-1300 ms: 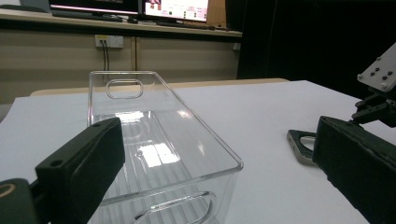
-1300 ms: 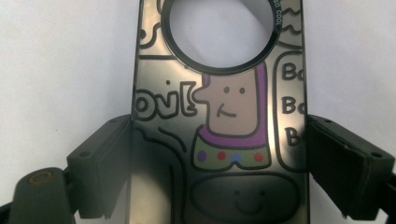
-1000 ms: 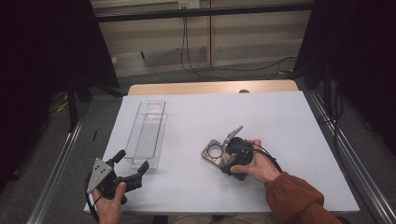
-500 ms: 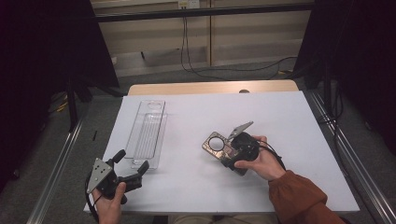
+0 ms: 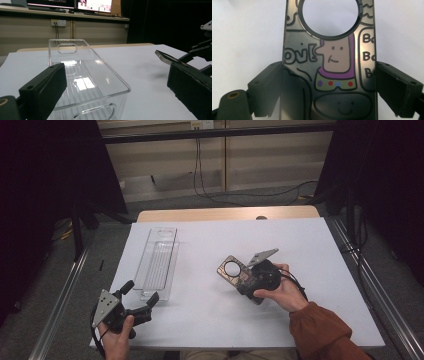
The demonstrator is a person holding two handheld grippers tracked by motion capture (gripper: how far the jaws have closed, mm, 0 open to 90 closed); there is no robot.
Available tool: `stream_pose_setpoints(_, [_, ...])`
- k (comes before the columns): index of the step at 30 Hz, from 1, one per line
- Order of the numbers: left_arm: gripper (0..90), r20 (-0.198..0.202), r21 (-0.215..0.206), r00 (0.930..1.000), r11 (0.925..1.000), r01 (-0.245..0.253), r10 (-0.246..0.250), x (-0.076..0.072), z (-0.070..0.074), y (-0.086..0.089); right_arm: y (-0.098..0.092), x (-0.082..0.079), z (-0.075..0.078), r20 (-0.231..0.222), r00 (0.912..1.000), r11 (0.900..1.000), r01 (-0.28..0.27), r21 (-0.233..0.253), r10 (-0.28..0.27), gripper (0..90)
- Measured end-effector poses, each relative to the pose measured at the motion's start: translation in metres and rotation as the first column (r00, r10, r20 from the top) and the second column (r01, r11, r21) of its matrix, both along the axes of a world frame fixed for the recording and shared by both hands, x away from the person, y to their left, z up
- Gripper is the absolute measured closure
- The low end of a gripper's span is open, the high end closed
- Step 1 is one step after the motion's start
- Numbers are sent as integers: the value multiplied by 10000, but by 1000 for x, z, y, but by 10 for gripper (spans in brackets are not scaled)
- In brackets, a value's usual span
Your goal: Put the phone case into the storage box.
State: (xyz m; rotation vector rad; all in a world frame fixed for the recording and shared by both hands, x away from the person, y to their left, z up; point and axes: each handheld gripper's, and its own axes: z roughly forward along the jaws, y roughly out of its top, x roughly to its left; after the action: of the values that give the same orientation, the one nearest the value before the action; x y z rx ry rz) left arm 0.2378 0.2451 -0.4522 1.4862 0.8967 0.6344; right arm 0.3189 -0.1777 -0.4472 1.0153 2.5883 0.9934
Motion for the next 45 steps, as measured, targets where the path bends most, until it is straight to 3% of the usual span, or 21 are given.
stream_pose_setpoints(11, [27,1,-38,10000,10000,38,-38,0,0,0,-7,-1,0,573,9984,9979,-73,648,36,123])
stream_pose_setpoints(15, [27,38,-62,10000,10000,13,-12,1,1,-2,-10,-2,-3,475,9988,9967,27,805,-65,123])
stream_pose_setpoints(17, [27,66,128,9999,9999,83,-84,0,2,-2,-11,-2,-4,586,9982,9961,27,887,-80,123])
stream_pose_setpoints(22, [27,-9,50,9999,9999,126,-126,0,0,-3,-15,-4,-3,862,9960,9930,124,1171,-225,123])
stream_pose_setpoints(26, [27,34,-76,9998,9998,200,-200,1,1,-4,-19,-7,-3,1187,9928,9893,10,1457,-185,123])
stream_pose_setpoints(34, [27,75,95,9996,9996,278,-279,1,1,-3,-23,-8,-6,1488,9888,9788,-208,2039,-99,123])
stream_pose_setpoints(41, [27,50,179,9991,9989,422,-423,1,2,-5,-29,-9,-5,1767,9833,9710,-6,2392,-430,122])
stream_pose_setpoints(45, [27,-2,168,9988,9986,496,-496,1,3,-5,-34,-8,-4,1989,9784,9610,-7,2766,-565,122])
